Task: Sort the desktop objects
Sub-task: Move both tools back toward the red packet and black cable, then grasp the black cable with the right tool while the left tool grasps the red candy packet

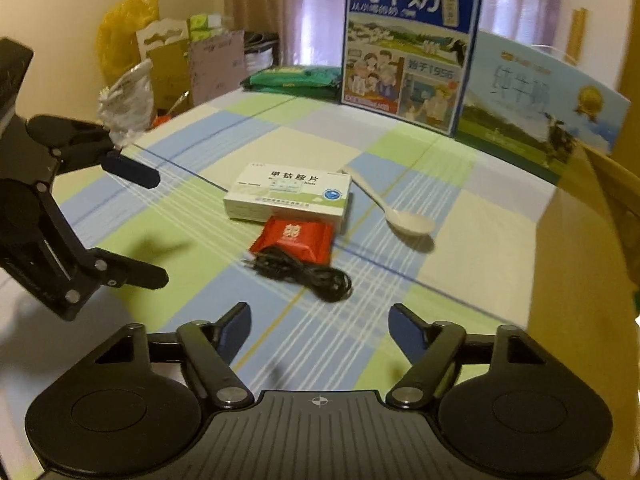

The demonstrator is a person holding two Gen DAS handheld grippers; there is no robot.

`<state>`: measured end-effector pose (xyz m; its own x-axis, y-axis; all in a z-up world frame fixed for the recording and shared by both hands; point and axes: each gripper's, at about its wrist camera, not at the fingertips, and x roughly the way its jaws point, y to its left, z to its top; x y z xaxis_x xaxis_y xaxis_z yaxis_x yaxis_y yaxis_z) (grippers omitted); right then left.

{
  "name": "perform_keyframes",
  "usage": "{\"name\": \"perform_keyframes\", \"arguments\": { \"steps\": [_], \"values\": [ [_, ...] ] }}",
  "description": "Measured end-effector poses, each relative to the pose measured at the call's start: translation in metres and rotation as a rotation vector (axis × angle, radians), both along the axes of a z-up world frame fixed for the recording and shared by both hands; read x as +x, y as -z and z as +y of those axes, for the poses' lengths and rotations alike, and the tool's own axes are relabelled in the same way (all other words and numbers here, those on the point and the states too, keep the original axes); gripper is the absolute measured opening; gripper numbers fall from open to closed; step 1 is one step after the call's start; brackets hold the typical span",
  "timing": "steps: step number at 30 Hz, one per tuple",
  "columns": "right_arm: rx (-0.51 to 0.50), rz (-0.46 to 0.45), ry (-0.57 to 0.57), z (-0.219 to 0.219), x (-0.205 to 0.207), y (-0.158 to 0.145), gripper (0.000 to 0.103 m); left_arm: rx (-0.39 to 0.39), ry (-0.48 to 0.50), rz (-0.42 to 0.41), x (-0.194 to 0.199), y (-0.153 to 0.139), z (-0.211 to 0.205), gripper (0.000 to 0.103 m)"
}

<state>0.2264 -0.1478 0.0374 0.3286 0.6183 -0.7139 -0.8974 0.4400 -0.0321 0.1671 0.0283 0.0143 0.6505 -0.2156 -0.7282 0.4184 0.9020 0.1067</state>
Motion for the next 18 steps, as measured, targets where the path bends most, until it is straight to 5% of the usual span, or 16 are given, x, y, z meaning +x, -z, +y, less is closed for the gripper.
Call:
{"name": "perform_keyframes", "arguments": {
  "steps": [18],
  "values": [
    [-0.139,0.052,-0.2,0.071,0.05,0.043,0.058,0.013,0.06,0.011,0.023,0.017,0.002,0.092]
  ]
}}
